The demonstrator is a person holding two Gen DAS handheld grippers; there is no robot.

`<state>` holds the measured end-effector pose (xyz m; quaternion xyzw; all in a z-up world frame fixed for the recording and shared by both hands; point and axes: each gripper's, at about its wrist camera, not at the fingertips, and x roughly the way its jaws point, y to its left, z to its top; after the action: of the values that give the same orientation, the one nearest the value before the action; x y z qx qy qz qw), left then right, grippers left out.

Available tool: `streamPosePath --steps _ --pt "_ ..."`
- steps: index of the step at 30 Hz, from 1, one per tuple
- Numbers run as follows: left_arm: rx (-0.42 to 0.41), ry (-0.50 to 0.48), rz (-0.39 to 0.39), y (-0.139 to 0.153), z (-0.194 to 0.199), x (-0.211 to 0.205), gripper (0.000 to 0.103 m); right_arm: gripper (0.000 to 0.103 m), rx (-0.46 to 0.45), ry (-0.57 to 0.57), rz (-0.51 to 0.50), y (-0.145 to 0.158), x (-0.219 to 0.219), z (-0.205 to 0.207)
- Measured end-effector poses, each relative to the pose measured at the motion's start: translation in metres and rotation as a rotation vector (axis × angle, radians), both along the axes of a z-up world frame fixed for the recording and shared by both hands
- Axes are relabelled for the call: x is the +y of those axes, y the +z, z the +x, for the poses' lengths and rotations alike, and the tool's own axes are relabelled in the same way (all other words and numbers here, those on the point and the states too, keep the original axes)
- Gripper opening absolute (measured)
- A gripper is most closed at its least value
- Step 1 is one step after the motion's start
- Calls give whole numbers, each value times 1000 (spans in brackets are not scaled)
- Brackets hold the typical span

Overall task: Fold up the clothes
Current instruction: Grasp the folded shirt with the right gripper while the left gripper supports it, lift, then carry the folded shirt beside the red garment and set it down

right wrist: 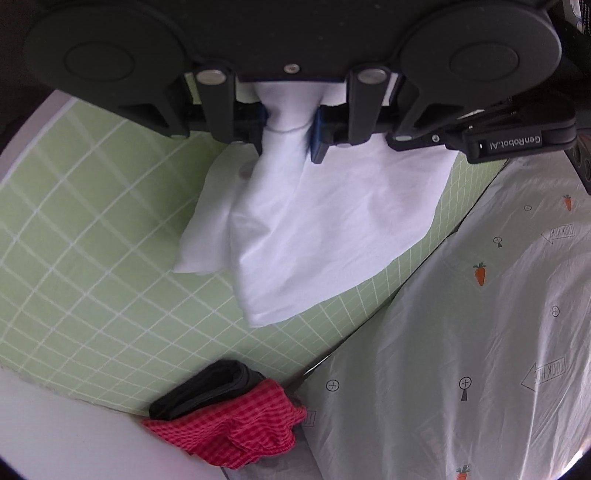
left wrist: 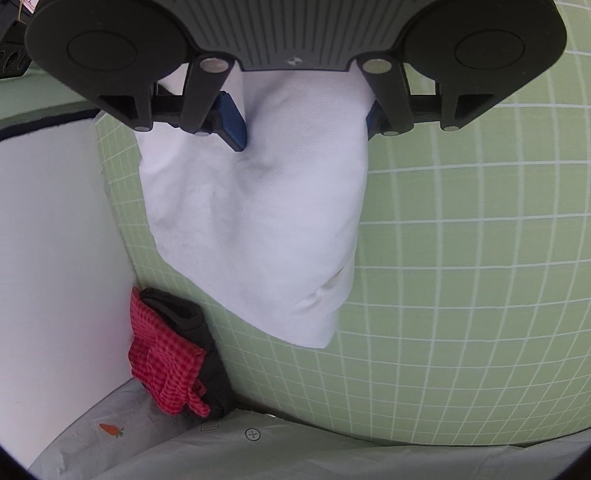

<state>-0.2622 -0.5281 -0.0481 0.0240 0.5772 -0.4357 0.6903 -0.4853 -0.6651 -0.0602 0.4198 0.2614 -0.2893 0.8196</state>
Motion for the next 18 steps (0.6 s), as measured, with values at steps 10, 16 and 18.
streamPosePath --steps 10,16,18 --pt "-74 14 -152 54 -47 -154 58 23 -69 37 -203 53 -149 -49" --pt "-136 13 -253 87 -41 -247 58 22 -127 19 -338 89 -232 -43" --pt "-165 14 -285 96 -30 -275 58 22 -138 23 -390 98 -261 -28"
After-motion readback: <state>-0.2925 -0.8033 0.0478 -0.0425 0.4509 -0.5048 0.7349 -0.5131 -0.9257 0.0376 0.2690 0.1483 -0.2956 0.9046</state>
